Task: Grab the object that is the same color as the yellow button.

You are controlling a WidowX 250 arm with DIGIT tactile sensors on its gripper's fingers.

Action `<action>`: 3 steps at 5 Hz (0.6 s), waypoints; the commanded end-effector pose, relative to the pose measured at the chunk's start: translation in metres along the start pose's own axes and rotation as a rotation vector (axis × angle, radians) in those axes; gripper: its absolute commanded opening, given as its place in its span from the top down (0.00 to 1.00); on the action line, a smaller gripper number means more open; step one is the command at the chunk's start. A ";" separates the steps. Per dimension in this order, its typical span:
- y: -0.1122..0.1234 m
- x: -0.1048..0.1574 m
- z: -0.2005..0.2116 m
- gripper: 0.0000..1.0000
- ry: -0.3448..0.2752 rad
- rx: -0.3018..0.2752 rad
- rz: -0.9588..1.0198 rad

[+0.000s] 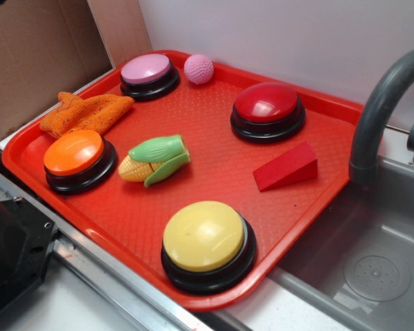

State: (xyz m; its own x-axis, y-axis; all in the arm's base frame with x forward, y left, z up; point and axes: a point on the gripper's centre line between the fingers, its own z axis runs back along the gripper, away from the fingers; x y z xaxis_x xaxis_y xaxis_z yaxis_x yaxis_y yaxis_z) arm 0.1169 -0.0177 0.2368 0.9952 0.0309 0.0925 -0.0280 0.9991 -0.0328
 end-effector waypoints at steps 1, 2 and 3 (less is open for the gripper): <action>0.000 0.000 0.000 0.00 0.000 0.000 0.000; -0.023 0.005 -0.001 0.00 -0.012 0.002 -0.096; -0.038 0.021 -0.015 0.00 0.007 0.025 -0.190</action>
State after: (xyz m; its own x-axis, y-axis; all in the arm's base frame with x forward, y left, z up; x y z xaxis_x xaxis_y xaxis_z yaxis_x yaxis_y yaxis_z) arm 0.1381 -0.0547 0.2154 0.9849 -0.1667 0.0471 0.1660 0.9860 0.0183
